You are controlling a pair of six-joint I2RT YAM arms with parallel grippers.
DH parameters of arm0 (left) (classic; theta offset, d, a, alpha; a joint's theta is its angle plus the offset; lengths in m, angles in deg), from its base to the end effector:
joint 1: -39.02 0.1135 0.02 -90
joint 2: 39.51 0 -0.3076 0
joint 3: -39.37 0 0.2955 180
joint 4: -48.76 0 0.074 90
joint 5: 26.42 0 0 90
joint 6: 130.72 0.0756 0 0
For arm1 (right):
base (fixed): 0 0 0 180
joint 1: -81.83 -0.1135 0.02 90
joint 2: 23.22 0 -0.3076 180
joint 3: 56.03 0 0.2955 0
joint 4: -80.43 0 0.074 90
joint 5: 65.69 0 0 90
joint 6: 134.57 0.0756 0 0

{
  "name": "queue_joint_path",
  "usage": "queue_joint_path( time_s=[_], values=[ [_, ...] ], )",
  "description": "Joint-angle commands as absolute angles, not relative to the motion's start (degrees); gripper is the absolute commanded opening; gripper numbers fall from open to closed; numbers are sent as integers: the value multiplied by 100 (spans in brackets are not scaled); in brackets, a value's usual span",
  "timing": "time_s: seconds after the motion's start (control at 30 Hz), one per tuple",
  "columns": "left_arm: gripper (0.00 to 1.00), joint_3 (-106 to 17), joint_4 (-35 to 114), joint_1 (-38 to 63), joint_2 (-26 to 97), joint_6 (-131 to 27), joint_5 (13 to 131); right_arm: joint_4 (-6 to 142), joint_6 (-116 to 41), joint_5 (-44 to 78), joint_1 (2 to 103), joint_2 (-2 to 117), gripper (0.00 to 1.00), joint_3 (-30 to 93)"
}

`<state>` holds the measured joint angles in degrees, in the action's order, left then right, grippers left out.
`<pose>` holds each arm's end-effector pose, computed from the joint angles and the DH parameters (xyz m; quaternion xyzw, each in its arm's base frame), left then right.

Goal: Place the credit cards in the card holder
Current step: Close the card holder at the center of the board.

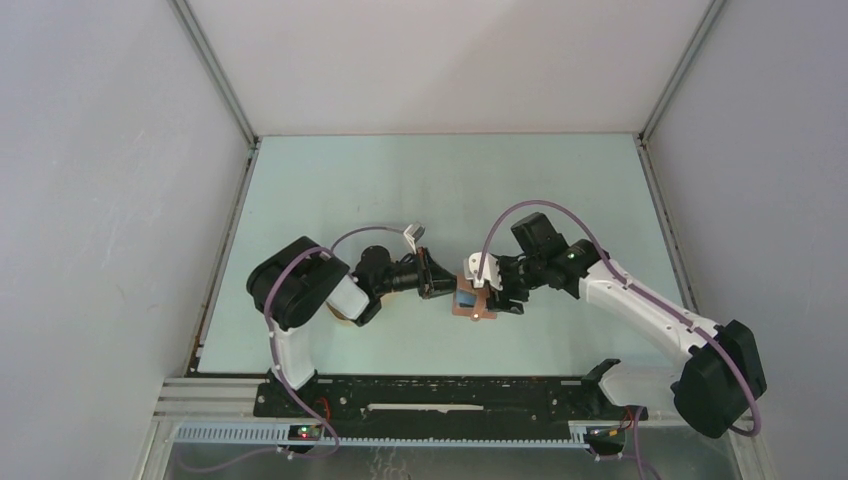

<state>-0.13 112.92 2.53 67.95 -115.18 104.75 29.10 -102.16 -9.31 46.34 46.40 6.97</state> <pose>0.2548 -0.2504 0.1243 0.0048 0.7245 -0.6725 0.1510 0.2029 0.1961 0.2517 -0.7228 0.5749 0.2222 0.3126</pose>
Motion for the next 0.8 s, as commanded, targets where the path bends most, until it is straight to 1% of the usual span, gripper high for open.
queue_joint_path(
  time_s=[0.0, 0.03, 0.1, 0.17, 0.23, 0.5, 0.77],
  values=[
    [0, -272, 11822, 273, 6927, -12060, 10470, 3488, -10349, -471, 4502, 4697, 71, 595],
    [0, -283, 11825, 276, 6943, -12149, 10423, 3557, -10331, -423, 4467, 4689, 71, 566],
    [0, -315, 11829, 281, 6983, -12364, 10353, 3763, -10255, -271, 4402, 4627, 75, 472],
    [0, -343, 11850, 297, 7016, -12591, 10291, 4017, -10223, -120, 4342, 4486, 86, 322],
    [0, -358, 11905, 305, 7015, -12765, 10202, 4138, -10208, -118, 4325, 4400, 90, 212],
    [0, -258, 11929, 460, 6944, -13091, 9845, 4017, -9957, -197, 4197, 4317, 91, 209],
    [0, -312, 12074, 501, 7082, -13569, 9648, 4183, -9834, 399, 3764, 4439, 91, 209]
  ],
)
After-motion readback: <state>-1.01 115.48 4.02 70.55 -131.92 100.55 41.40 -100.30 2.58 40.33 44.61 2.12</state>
